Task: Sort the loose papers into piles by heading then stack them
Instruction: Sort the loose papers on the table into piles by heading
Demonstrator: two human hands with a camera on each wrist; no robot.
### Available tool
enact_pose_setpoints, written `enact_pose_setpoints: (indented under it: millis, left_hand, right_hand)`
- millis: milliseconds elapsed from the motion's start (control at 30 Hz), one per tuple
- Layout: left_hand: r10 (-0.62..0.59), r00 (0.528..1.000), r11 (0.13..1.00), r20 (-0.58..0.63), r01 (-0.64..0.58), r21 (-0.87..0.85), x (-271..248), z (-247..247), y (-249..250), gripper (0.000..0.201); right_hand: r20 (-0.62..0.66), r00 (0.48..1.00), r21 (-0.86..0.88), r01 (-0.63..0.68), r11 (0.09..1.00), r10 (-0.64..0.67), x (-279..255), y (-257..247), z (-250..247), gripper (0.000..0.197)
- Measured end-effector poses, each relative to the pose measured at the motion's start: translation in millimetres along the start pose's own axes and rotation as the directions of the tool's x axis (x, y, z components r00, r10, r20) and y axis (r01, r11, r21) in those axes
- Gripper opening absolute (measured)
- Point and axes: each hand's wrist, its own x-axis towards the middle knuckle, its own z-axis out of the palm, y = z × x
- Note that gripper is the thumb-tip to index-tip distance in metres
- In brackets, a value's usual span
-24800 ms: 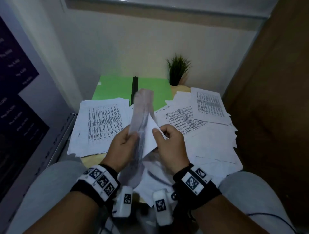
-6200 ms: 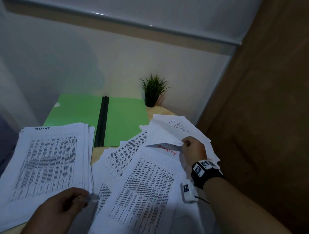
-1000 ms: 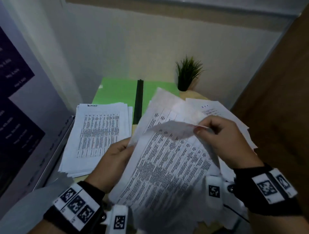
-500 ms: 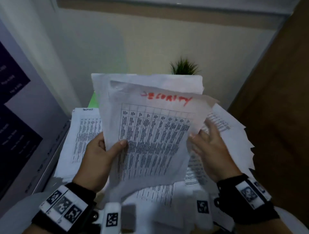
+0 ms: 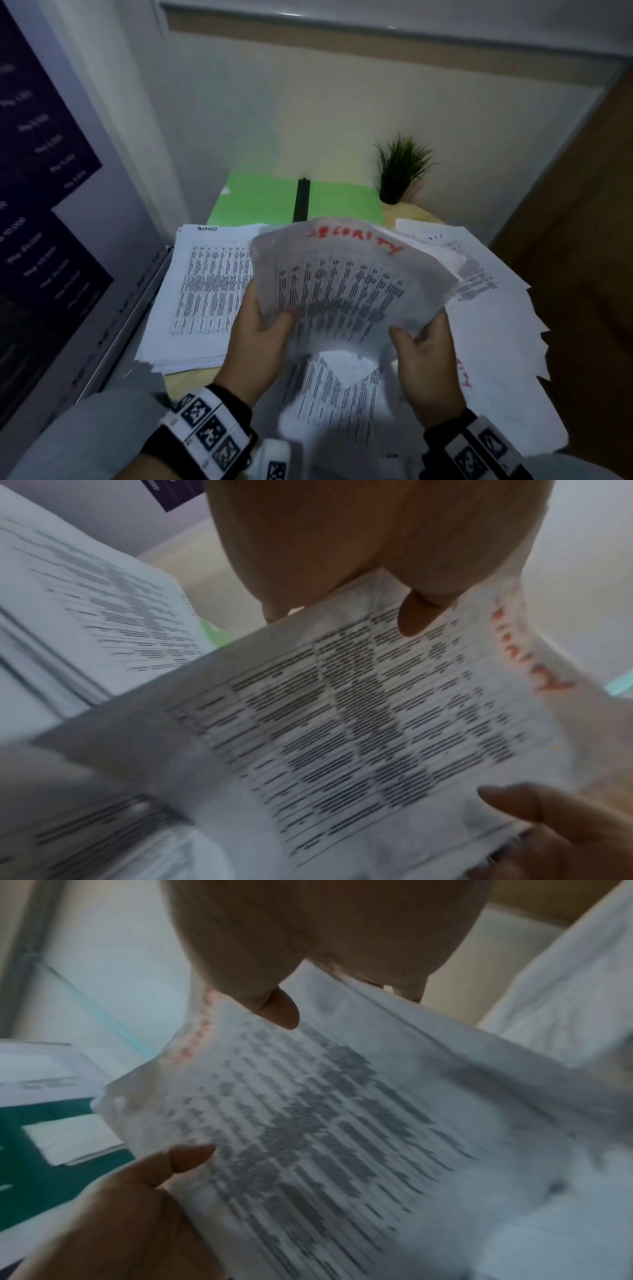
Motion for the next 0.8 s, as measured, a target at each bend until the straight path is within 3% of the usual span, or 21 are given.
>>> enact_pose_setpoints:
  millis: [133,200,300,467,567,667,800]
  left_hand:
    - [-0.117,0.993,0.993,-0.009,0.117,-0.007,6,-6,-15,0.047]
    - [-0.135,0.991,0.991,-0.016,0.134,-0.029,6,-4,-17,0.039]
    - [-0.152,0.988,0.988,0.011,0.153,-0.020,8,-3,-24,0.046]
    - [-0.192,0.980,0.950,0.052,0.173,0.261,9,-8,-42,0.035]
    - [-0.209,0.977,0.906,-0.045,0.211,0.366,11,-14,-44,0.028]
    - [-0.208,0.968,0.920,-0.141,0.243,0.308,20,-23,-33,0.026]
    - [-0.194,0.944,0.897,-0.265,0.281,0.342,45,-53,-12,0.038]
  right_hand:
    - [0.021,0.984,0.006,-0.179,0.984,0.178,-2,25,9,0.043]
    - [0.029,0.976,0.043,-0.217,0.975,0.216,-3,33,14,0.045]
    - [0.028,0.976,0.050,-0.218,0.975,0.217,-4,35,19,0.049]
    - [0.073,0.974,0.007,-0.214,0.977,0.213,-9,29,17,0.035]
    - [0.081,0.983,-0.008,-0.163,0.987,0.163,-5,24,8,0.024]
    - [0.028,0.979,0.051,-0.201,0.978,0.200,2,22,0,0.017]
    - [-0.005,0.958,0.142,-0.282,0.949,0.285,4,28,-10,0.025]
